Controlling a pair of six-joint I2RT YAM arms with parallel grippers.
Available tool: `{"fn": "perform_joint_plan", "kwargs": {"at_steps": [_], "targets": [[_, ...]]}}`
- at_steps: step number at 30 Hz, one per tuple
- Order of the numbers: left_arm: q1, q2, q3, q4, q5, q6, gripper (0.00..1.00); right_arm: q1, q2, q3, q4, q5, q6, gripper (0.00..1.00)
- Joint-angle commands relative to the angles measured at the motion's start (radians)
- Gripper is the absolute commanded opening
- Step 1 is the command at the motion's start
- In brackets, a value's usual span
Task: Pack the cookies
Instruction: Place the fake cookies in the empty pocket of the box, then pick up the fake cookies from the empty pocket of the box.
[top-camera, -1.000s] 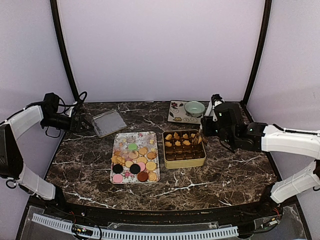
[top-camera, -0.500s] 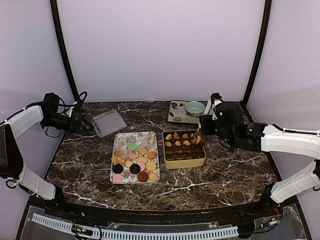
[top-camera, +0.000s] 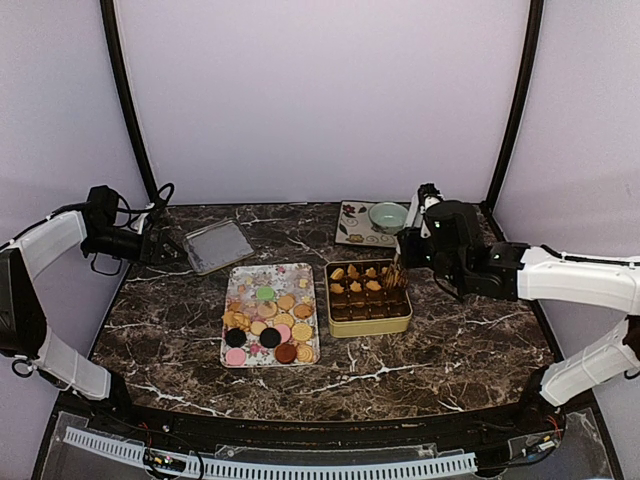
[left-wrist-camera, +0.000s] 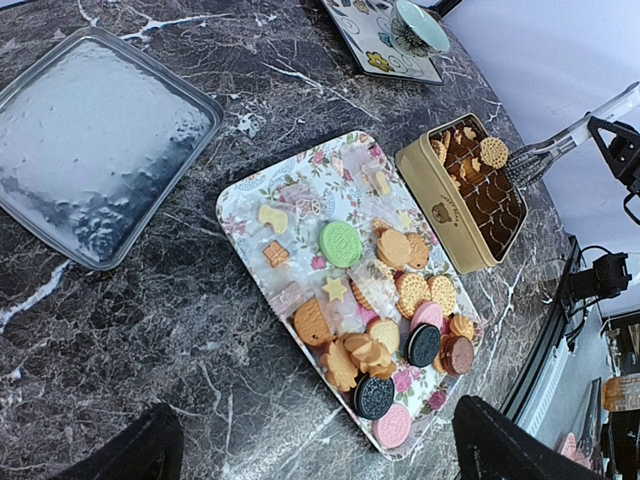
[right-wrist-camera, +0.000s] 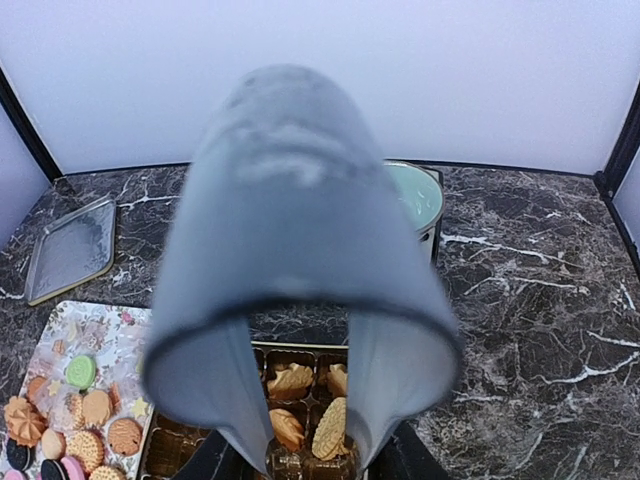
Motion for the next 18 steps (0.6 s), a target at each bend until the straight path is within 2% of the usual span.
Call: {"fn": "perform_joint_plan", "kwargs": {"at_steps": [1, 18], "targets": [[0.004, -0.032, -0.007, -0.014, 0.017, 0.010, 0.96, -0.008, 0.016, 0.054, 0.081, 0.035, -0.002, 0.36], [0.004, -0.033, -0.013, -0.011, 0.015, 0.015, 0.96, -0.008, 0.117, 0.097, 0.082, 0.121, 0.007, 0.31]]}}
